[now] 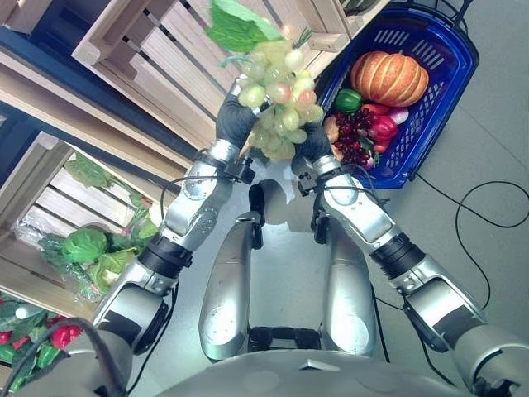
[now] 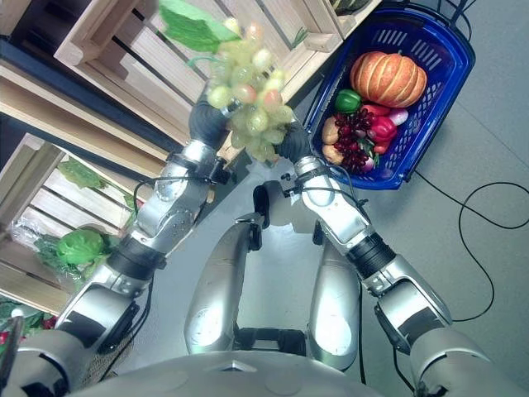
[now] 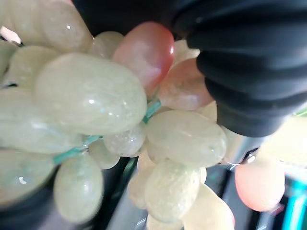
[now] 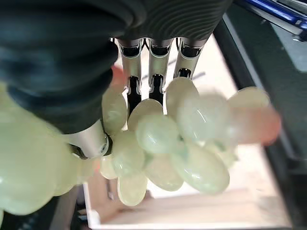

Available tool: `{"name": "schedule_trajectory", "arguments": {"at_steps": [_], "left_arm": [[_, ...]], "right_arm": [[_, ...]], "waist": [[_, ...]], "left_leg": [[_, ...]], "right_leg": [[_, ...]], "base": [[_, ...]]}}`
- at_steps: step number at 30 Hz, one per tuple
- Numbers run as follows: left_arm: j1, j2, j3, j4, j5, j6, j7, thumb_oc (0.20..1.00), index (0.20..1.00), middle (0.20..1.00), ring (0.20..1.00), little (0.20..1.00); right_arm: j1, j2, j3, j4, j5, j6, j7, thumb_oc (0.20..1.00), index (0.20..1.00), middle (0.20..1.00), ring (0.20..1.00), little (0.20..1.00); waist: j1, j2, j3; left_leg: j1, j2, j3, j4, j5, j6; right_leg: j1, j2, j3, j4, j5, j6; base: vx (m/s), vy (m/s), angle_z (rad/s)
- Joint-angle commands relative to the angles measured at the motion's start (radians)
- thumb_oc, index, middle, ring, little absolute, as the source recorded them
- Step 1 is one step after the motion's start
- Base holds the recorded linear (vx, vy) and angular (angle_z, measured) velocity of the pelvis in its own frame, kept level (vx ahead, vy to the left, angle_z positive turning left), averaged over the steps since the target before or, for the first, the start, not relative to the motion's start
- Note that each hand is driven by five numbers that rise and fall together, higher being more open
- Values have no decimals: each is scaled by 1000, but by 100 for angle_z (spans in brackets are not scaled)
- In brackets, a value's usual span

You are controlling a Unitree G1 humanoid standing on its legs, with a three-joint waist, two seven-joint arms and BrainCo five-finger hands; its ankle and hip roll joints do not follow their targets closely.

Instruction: Pick up fruits and vegetables into the basket

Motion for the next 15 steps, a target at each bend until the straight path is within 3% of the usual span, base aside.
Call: {"name": "schedule_trajectory", "arguments": {"at_steps": [1,4,8,15], "left_arm": [[-2,-43,-151,-26,131,91,-124,1000,1000,1000,1000,1000],[-60,-5,-200,-14,335,64,-131,1000,1000,1000,1000,1000],[-173,73,-230,-31,618,65,-9,1000,1000,1000,1000,1000],[-221,116,-170,-52,434,108,-86,1000,1000,1000,1000,1000]], "right_arm": [[-159,90,45,-114,90,-79,111,200,200,200,200,200],[-168,98,61,-97,183,-91,158,200,200,200,200,200],[-171,111,55,-84,275,-114,211,200,200,200,200,200],[-162,109,-9,-120,335,-150,251,200,200,200,200,200]], "waist": [[-13,30,-52],[-20,34,-52],[-26,38,-52],[-38,47,-52]], "left_leg": [[48,-70,59,6,-148,74],[62,-67,65,-1,-146,71],[73,-65,68,2,-148,64],[79,-58,76,7,-150,53]], "right_leg": [[49,31,-37,-55,-19,29],[60,33,-35,-62,-18,31],[71,32,-33,-61,-22,33],[70,32,-23,-54,-27,36]], "base": [[0,0,0],[0,0,0],[7,-10,-1],[11,-49,-4]]}}
